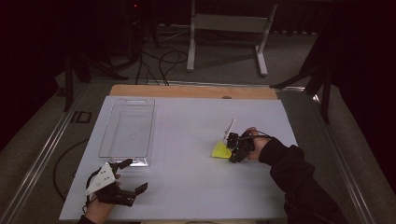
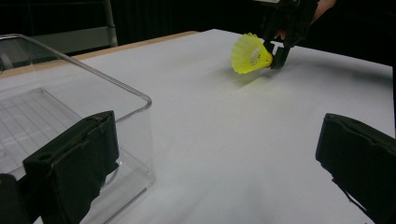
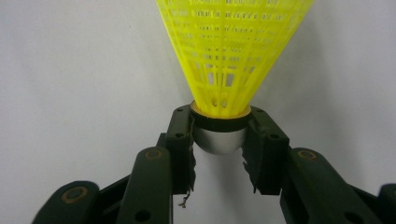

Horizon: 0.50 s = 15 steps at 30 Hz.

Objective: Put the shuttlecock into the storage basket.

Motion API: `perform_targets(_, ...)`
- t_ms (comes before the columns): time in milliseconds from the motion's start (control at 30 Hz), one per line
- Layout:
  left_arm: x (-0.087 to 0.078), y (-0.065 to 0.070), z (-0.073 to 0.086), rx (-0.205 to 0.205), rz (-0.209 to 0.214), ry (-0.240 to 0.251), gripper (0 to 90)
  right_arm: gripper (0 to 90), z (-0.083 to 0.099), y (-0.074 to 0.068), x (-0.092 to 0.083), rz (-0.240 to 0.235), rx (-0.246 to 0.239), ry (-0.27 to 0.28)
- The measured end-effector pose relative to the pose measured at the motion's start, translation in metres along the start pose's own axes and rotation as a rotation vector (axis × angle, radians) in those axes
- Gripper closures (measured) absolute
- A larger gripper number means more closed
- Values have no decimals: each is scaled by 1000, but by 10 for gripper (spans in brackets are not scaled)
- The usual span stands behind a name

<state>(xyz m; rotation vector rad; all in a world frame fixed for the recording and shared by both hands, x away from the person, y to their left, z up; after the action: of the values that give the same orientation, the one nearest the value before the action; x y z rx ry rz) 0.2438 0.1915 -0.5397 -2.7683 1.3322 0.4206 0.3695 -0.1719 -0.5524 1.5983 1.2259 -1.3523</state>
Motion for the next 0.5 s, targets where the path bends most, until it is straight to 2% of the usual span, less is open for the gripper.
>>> perform_targets(133, 1, 0, 0, -4, 4, -3, 1, 656, 0, -5, -4, 6, -19, 21)
perform_targets(233, 1, 1, 0, -9, 7, -4, 1, 656, -1, -10, -8, 9, -50, 46)
perform_targets(500, 3, 4, -1, -22, 22, -31, 1, 655, -1, -21, -12, 8, -81, 101)
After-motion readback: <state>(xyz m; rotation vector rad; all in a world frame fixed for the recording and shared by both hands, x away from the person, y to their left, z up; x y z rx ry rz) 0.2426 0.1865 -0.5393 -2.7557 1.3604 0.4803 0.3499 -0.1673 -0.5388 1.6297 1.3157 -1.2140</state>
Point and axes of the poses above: each handheld gripper's, and its own axes: x roughly forward along the jaws, z roughly out of its underside, y roughly to its right, the point moved 6 cm from there along x, roughly forward along the jaws, and after that the axes turned 3 degrees about y, right-handed, at the moved point
